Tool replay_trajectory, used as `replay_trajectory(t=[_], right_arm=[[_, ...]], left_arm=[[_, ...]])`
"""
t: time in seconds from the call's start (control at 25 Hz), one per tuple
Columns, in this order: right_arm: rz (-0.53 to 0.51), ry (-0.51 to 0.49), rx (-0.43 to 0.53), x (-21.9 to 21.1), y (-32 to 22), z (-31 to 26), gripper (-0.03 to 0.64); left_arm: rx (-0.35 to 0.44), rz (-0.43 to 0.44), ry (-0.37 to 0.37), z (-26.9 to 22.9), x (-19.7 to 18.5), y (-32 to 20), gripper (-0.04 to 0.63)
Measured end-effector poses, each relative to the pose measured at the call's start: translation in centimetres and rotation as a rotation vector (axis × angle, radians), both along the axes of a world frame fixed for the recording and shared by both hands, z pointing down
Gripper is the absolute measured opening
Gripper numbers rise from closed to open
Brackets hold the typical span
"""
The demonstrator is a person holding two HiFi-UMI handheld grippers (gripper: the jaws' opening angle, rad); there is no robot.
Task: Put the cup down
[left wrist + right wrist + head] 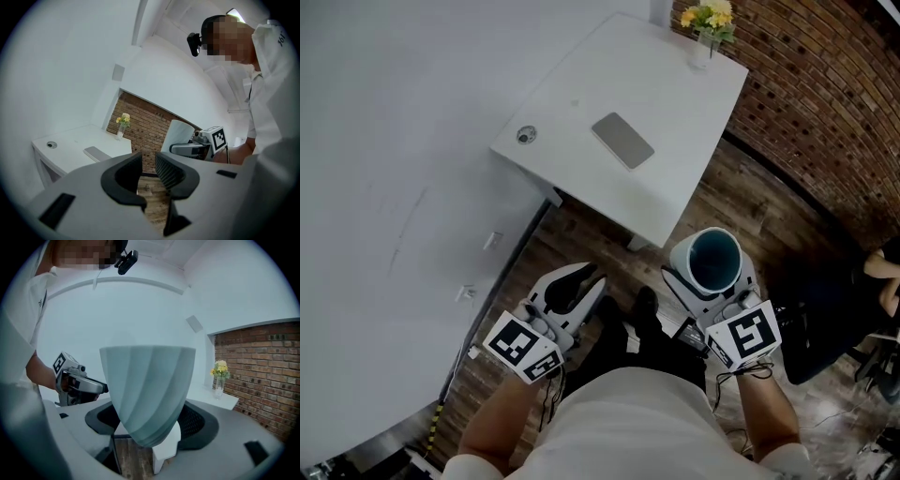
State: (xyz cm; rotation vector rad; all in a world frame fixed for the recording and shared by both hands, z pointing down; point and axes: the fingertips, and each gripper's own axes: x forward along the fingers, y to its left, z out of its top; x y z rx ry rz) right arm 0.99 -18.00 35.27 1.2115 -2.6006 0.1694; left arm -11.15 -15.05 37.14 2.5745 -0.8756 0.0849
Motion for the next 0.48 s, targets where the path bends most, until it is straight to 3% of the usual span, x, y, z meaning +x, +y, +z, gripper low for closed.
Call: replay_trajectory(t=[0.24, 0.48], right_arm=[[-0.041, 0.001, -0.014, 0.3, -1.9, 0.7, 0.36], [-0.086, 0.007, 0.059, 0.3, -6.4, -1.4, 0.36]], left_arm=[[-0.011, -0.029, 0.003, 0.4, 0.6, -1.5, 0.078], [0.085, -0.019, -0.016, -2.0, 1.8, -5.6, 0.08]])
